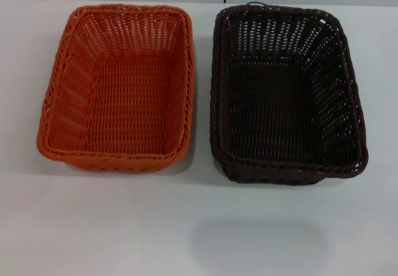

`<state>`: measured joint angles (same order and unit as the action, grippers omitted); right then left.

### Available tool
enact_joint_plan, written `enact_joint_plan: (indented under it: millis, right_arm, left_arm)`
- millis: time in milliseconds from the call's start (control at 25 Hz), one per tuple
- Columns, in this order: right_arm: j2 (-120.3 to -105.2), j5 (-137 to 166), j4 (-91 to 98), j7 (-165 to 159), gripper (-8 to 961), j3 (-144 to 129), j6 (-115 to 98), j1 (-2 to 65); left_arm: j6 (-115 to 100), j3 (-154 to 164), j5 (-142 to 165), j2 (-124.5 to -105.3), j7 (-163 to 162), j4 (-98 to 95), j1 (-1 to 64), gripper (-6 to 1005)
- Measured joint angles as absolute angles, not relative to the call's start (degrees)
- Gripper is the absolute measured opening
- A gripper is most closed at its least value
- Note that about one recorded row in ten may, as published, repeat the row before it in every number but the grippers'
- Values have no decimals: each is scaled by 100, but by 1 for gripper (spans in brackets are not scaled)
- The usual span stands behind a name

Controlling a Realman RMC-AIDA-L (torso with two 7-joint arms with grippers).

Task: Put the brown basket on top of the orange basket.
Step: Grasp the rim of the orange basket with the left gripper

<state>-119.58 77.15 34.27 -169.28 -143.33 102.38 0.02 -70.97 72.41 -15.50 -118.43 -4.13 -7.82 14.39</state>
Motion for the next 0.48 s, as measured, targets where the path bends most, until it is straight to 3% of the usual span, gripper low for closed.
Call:
enact_joint_plan:
  millis: [480]
  right_arm:
    - [-11962, 7691, 3437, -16927, 809, -14387, 10243, 14]
  left_arm:
    - [-7088, 7218, -1564, -11839, -237, -809, 1530, 834]
